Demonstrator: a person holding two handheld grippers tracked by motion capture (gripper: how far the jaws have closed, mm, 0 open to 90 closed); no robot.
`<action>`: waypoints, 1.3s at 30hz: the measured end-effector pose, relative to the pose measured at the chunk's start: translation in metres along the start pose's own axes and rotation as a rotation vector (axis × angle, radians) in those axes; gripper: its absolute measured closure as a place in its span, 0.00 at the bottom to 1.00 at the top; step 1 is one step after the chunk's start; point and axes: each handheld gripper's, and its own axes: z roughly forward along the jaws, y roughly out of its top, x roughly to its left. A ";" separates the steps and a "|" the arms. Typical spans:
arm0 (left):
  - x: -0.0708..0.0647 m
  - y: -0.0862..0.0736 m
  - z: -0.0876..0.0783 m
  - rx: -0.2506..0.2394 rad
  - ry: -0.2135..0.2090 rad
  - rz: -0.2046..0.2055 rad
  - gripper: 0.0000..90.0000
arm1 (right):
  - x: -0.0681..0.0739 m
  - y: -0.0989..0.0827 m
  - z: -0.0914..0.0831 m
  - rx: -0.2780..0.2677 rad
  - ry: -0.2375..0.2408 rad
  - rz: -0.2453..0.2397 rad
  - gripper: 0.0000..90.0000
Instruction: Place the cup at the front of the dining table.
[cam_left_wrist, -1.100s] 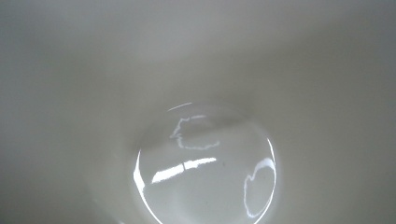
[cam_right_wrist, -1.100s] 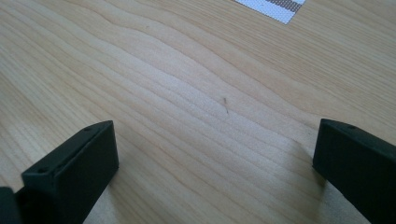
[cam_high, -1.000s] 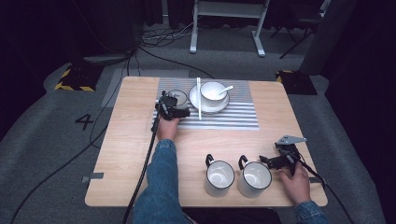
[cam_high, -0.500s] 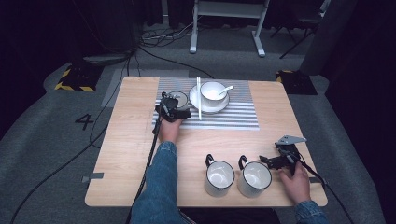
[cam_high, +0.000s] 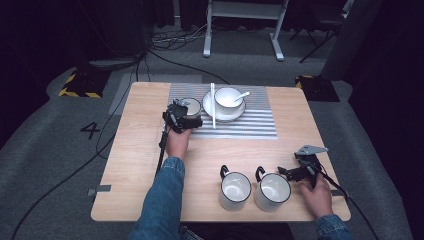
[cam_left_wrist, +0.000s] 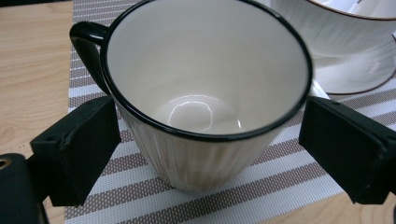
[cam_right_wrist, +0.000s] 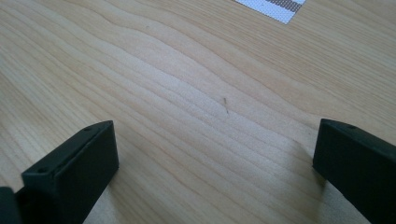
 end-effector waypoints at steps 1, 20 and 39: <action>-0.001 0.000 -0.004 0.003 -0.007 0.012 0.06 | 0.000 0.000 0.000 0.001 0.003 -0.003 0.00; 0.001 -0.003 -0.075 -0.017 -0.158 0.049 0.07 | -0.001 0.000 0.000 0.001 0.009 -0.008 0.00; -0.003 -0.033 -0.157 0.015 -0.201 0.209 0.10 | -0.001 0.000 0.000 0.002 0.009 -0.008 0.00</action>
